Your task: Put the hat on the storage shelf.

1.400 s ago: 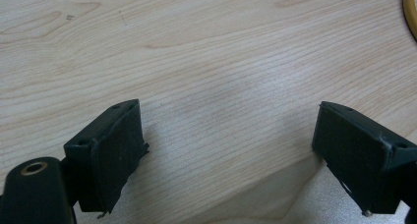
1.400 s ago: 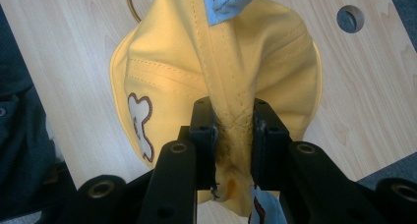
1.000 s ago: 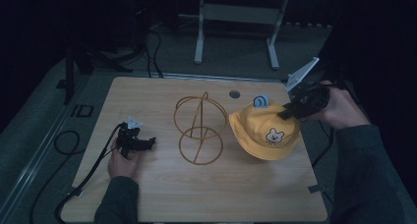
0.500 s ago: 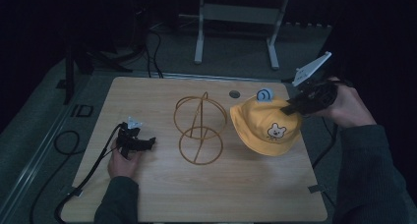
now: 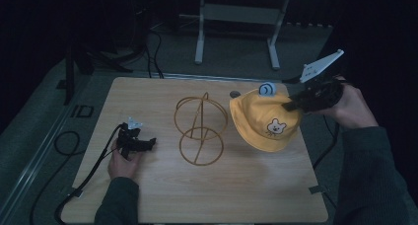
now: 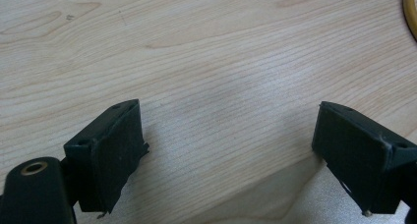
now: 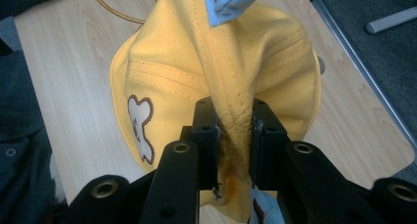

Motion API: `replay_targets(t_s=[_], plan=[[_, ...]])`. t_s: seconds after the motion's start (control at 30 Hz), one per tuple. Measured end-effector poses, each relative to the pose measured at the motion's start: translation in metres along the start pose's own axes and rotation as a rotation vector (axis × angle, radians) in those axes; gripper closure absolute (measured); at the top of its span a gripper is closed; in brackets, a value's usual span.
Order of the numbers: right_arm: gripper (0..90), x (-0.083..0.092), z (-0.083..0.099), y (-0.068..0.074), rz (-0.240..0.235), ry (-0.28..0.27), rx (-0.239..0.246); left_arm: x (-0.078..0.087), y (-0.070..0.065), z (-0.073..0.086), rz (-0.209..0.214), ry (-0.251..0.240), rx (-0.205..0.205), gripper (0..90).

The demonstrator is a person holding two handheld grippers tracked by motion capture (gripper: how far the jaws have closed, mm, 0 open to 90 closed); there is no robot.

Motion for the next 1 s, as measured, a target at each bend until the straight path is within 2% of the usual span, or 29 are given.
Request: replay_targets(t_s=[0.17, 0.37, 0.53, 0.8, 1.0], plan=[[76.4, 0.003, -0.003, 0.0, -0.006, -0.039, 0.001, 0.0, 0.0, 0.0, 0.0, 0.0, 0.0, 11.9], [76.5, 0.004, -0.007, 0.0, -0.004, -0.057, 0.004, 0.0, 0.0, 0.0, 0.0, 0.0, 0.0, 11.9], [76.6, 0.007, -0.013, -0.001, -0.013, -0.112, -0.001, 0.0, 0.0, 0.0, 0.0, 0.0, 0.0, 11.9], [76.6, 0.008, -0.023, -0.001, 0.006, -0.15, 0.003, 0.0, 0.0, 0.0, 0.0, 0.0, 0.0, 11.9], [76.6, 0.006, -0.03, 0.002, 0.007, -0.155, 0.017, 0.0, 0.0, 0.0, 0.0, -0.001, 0.0, 12.0]])
Point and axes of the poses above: each handheld gripper's, and its own axes: x roughly backward along the jaws, z roughly out of its underside, y roughly to its left, the point moved 5 cm from there along -x, roughly forward along the jaws, and after that the axes turned 2 degrees about x, right-handed, at the moved point
